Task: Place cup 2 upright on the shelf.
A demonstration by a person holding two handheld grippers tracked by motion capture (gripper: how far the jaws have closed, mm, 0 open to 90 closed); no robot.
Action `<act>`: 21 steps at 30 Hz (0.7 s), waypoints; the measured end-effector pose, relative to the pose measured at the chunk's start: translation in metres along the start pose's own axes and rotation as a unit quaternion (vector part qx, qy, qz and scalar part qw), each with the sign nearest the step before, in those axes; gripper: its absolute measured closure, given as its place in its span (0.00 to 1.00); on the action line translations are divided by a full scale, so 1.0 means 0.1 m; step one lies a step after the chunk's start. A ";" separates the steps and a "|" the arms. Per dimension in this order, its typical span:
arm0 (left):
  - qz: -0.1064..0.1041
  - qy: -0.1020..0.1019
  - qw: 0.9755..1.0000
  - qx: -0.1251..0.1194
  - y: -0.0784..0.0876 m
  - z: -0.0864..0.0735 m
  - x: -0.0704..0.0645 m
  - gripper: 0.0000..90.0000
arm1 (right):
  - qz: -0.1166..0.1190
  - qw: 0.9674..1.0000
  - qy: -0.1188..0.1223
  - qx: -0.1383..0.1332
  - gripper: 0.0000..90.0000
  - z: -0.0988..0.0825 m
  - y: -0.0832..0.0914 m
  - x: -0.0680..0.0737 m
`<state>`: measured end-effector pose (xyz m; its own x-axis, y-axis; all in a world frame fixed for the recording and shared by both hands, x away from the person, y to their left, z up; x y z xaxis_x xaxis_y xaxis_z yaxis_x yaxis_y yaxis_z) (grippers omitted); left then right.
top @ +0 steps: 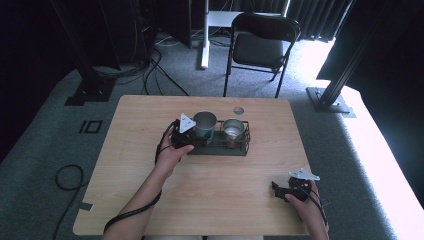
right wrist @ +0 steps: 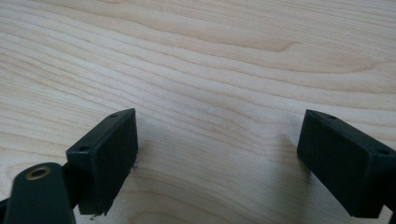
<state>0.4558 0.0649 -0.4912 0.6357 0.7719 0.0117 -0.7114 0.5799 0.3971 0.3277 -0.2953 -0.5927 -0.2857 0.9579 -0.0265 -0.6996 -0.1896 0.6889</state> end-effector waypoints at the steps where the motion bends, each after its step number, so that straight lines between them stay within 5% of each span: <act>1: 0.000 0.000 1.000 0.000 0.00 0.00 0.00 0.13 | 0.000 1.000 0.000 0.000 0.13 0.00 0.00 0.00; 21: -0.022 -0.010 1.000 -0.002 0.34 -0.08 0.01 0.13 | 0.000 1.000 0.000 0.000 0.13 0.00 0.00 0.00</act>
<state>0.4296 0.0875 -0.4852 0.6716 0.7408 0.0121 -0.6842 0.6139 0.3937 0.3277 -0.2953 -0.5927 -0.2853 0.9581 -0.0261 -0.6997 -0.1896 0.6888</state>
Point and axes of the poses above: each handheld gripper's, and its own axes: y roughly backward along the jaws, z roughly out of its top, x roughly to its left, the point moved 5 cm from there along -y, roughly forward along the jaws, and after that the axes turned 3 degrees about -z, right-handed, at the moved point
